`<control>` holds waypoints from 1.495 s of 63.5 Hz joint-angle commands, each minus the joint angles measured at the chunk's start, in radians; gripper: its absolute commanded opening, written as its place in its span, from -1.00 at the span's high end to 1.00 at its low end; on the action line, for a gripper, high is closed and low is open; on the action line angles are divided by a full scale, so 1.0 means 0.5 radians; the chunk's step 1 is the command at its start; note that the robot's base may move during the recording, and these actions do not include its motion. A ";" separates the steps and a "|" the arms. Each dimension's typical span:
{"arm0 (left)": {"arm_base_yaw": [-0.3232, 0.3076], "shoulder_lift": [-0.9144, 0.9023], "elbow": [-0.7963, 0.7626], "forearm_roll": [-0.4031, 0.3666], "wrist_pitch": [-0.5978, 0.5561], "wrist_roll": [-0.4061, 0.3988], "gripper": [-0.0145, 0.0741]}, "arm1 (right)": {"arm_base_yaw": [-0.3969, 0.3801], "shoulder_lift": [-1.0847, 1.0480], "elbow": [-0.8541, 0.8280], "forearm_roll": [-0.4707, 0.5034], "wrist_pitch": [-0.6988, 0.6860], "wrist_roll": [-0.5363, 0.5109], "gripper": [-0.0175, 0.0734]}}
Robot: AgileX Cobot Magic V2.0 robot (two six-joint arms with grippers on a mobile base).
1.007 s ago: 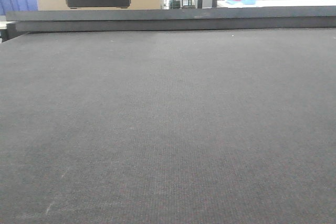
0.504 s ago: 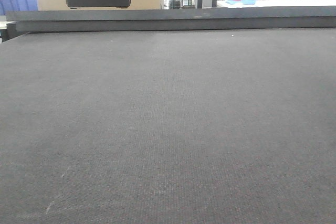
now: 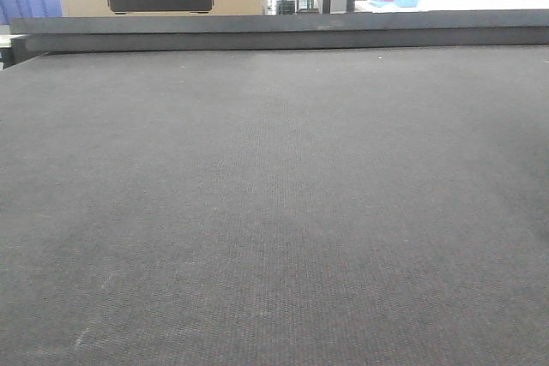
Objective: Grab block from conveyor and place in blue bin
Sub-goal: 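Lower left gripper over green brick and right gripper over blue brick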
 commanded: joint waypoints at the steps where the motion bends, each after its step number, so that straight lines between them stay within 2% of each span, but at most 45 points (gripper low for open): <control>1: -0.014 0.082 -0.002 -0.026 0.019 0.000 0.92 | -0.009 0.130 -0.013 0.000 0.049 -0.001 0.98; 19: -0.014 0.376 0.125 -0.023 0.125 -0.024 0.92 | -0.009 0.458 -0.013 0.100 -0.130 -0.001 0.98; 24: -0.014 0.435 0.164 -0.010 0.131 -0.088 0.92 | -0.009 0.541 -0.013 0.100 -0.127 -0.001 0.98; 31: -0.014 0.499 0.203 -0.009 0.131 -0.128 0.92 | -0.009 0.637 -0.013 0.041 -0.129 0.005 0.98; 35: -0.014 0.516 0.221 -0.009 0.131 -0.128 0.92 | -0.009 0.685 -0.013 -0.032 -0.129 0.042 0.90; 38: -0.014 0.529 0.230 -0.009 0.126 -0.128 0.92 | -0.009 0.710 -0.013 -0.119 -0.129 0.084 0.80; 46: -0.014 0.539 0.238 -0.009 0.126 -0.128 0.92 | -0.009 0.748 -0.013 -0.214 -0.129 0.127 0.29; 53: -0.014 0.538 0.238 -0.009 0.113 -0.128 0.92 | -0.009 0.779 -0.013 -0.086 -0.129 0.127 -0.21; 60: -0.014 0.538 0.238 -0.009 0.082 -0.128 0.92 | -0.009 0.853 -0.008 -0.013 -0.158 0.127 -0.48; 83: -0.014 0.538 0.238 -0.009 0.078 -0.128 0.92 | -0.009 1.085 0.125 -0.025 -0.496 0.127 -0.50; 95: -0.014 0.538 0.238 -0.013 0.078 -0.128 0.92 | -0.009 1.135 0.125 -0.103 -0.496 0.150 -0.50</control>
